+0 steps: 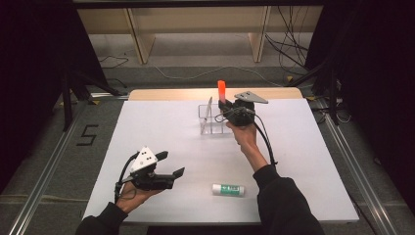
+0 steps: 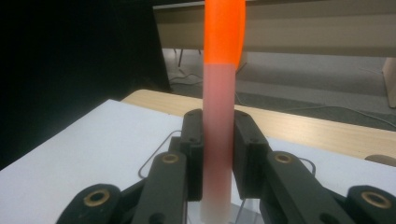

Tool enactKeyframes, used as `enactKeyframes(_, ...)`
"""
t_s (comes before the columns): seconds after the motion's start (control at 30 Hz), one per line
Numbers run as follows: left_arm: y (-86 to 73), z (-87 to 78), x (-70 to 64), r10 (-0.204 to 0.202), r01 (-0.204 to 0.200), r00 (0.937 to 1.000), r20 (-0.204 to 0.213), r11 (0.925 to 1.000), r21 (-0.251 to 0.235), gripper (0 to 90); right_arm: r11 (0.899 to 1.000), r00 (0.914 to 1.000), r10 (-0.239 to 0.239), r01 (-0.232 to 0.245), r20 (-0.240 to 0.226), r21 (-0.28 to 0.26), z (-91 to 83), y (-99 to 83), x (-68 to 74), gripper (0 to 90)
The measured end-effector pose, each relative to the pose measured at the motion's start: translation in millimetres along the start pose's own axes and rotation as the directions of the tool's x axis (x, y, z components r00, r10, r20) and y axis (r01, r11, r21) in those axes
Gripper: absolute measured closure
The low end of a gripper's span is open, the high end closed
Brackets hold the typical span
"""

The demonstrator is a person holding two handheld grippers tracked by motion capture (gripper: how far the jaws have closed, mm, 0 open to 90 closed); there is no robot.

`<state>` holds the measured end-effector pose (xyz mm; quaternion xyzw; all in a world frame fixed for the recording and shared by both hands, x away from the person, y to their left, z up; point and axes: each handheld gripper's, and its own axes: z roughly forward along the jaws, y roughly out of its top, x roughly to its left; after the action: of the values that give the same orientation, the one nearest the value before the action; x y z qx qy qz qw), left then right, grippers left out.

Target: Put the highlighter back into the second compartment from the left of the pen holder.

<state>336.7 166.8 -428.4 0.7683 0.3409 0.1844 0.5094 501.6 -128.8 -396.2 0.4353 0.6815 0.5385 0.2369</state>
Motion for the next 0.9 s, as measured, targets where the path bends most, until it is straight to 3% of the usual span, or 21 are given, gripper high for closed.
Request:
enactKeyframes(0.43,-0.1,1.6,-1.0,-0.007,0.007,0.9999,0.013,1.0000,-0.001,17.0,1.000,0.9972,0.012,-0.013,0.073,0.010,31.7,-3.0,2.4,77.0)
enactKeyframes(0.9,0.7,0.7,-0.4,-0.003,0.003,1.0000,0.009,1.0000,-0.007,16.9,0.999,0.9949,0.014,-0.017,0.100,0.032,42.2,-12.2,6.6,76.9)
